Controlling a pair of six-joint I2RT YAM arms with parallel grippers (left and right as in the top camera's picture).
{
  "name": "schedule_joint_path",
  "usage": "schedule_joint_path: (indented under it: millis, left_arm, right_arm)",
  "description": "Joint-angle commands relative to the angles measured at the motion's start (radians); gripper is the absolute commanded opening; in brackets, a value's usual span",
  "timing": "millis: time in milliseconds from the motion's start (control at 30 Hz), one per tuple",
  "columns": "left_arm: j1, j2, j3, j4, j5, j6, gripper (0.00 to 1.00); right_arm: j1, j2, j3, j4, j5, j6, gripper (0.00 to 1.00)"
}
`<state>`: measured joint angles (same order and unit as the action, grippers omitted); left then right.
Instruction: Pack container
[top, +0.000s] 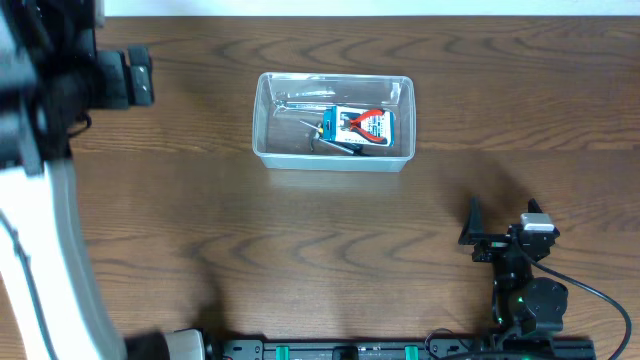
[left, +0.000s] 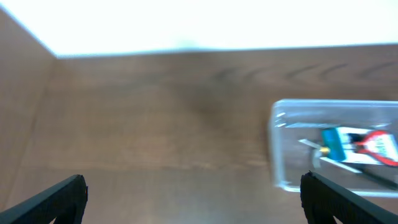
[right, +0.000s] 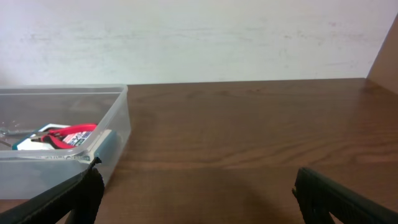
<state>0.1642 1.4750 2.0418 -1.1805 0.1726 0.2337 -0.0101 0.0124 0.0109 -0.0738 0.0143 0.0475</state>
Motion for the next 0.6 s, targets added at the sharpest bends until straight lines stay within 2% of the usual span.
schedule_joint_path:
  millis: [0, 167, 300, 400, 567]
  left_arm:
    - [-0.075, -0.053, 0.001, -0.005, -0.006, 0.006, 0.98]
    - [-0.213, -0.179, -0.051, -0.004, -0.006, 0.008, 0.98]
    - [-0.256, -0.291, -0.180, 0.070, -0.004, -0.007, 0.98]
    - [-0.255, -0.407, -0.372, 0.234, -0.001, -0.066, 0.98]
    - [-0.255, -0.656, -0.792, 0.613, -0.001, -0.161, 0.98]
  right_arm:
    - [-0.009, -0.007, -0.006, 0.000, -0.008, -0.011, 0.99]
    - [-0.009, -0.007, -0.006, 0.000, -0.008, -0.011, 0.99]
    - [-0.009, -0.007, -0.006, 0.000, -0.008, -0.011, 0.99]
    - [-0.009, -0.007, -0.006, 0.000, -0.008, -0.011, 0.99]
    - [-0.009, -0.007, -0.006, 0.000, -0.008, -0.011, 0.99]
